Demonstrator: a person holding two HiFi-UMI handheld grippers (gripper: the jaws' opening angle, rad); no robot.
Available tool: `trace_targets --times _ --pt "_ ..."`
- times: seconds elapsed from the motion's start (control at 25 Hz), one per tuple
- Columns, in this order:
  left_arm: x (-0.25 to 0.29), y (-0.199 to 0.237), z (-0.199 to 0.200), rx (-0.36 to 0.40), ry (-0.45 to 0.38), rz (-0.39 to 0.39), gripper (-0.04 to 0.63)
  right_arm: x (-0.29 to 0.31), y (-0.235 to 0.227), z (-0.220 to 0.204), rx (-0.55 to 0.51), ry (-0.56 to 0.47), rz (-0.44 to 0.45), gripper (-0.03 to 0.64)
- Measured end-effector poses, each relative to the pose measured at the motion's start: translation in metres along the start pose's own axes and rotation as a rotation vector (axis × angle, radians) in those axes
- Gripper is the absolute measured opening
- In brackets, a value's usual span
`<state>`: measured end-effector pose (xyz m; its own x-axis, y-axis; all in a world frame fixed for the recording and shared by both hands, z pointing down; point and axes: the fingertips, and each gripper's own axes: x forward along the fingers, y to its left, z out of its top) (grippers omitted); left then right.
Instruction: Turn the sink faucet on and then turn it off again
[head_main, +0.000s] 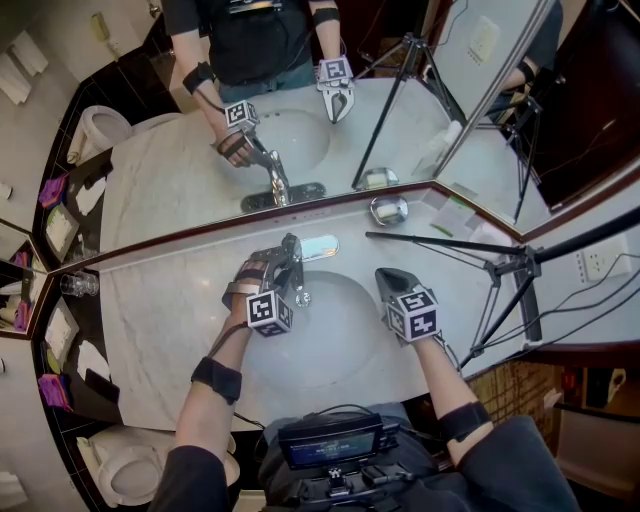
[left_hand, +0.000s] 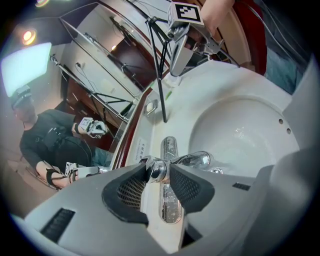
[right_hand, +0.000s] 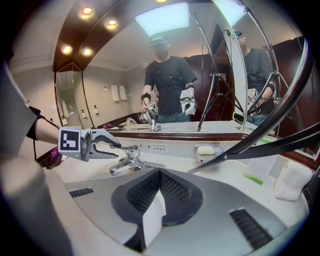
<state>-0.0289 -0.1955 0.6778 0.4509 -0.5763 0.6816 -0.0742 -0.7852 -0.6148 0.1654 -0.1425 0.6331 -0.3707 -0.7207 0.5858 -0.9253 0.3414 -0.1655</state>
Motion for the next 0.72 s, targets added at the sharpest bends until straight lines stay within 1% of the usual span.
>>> trace_targets --times 0.36,0.56,0.72 --pt "-0.003 -0.001 0.000 -0.006 0.008 0.028 0.126 -0.001 0.000 0.003 -0.001 -0.004 -0.003 0.018" --pt "-0.004 -0.022 -0.006 0.010 0.021 0.011 0.123 0.000 0.000 0.002 -0.002 -0.006 0.002 0.018" --pt "-0.004 -0.022 -0.008 0.002 0.024 0.023 0.115 0.001 0.002 0.002 -0.005 -0.001 0.002 0.018"
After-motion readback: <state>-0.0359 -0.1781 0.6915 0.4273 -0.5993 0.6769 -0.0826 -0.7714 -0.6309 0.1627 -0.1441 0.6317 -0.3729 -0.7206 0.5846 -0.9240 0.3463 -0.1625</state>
